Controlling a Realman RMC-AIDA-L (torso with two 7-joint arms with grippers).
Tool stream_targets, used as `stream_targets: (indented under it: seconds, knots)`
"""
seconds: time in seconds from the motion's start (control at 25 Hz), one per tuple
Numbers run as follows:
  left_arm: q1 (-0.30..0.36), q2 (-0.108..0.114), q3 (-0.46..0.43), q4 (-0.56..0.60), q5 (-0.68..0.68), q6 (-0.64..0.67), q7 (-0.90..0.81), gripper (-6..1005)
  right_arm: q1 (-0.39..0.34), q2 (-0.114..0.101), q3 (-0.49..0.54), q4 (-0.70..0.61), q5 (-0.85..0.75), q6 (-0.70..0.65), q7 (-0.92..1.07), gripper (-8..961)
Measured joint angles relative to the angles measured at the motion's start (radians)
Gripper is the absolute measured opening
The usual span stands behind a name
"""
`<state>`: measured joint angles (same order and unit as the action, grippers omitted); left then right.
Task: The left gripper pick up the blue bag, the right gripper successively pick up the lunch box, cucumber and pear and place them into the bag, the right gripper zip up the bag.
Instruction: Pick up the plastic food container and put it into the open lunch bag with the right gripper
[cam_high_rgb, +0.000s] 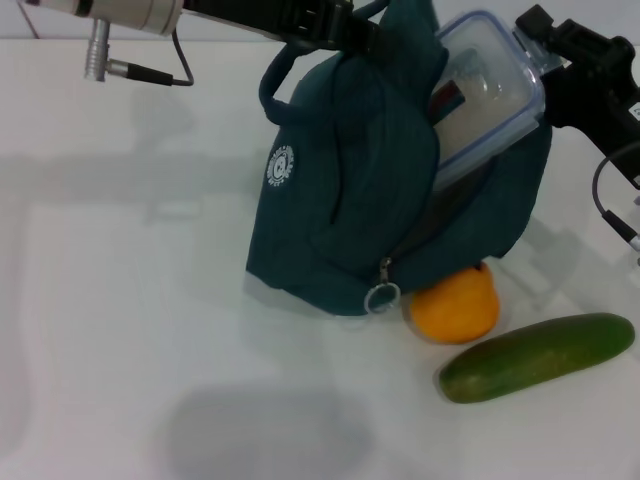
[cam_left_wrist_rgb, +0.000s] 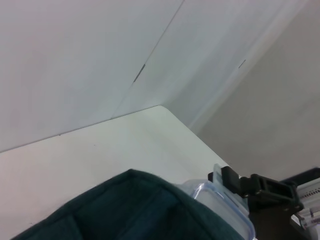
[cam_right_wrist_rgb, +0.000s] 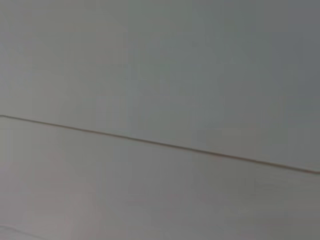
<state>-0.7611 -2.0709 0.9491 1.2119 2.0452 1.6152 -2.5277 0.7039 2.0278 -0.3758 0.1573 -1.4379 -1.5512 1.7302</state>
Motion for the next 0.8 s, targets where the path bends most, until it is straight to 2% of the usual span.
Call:
stream_targets:
  seconds: [0.24,0.8]
  knots:
    - [0.000,-0.004,0.001,0.000,0.000,0.000,0.004,63,0.021,0.000,0.000,0.015,-0.001,0.038,-0.002,97]
    - [0.003,-0.008,0.005,0.000,-0.001,0.003,0.004,64,0.050,0.000,-0.006,0.034,-0.063,0.029,-0.018,112]
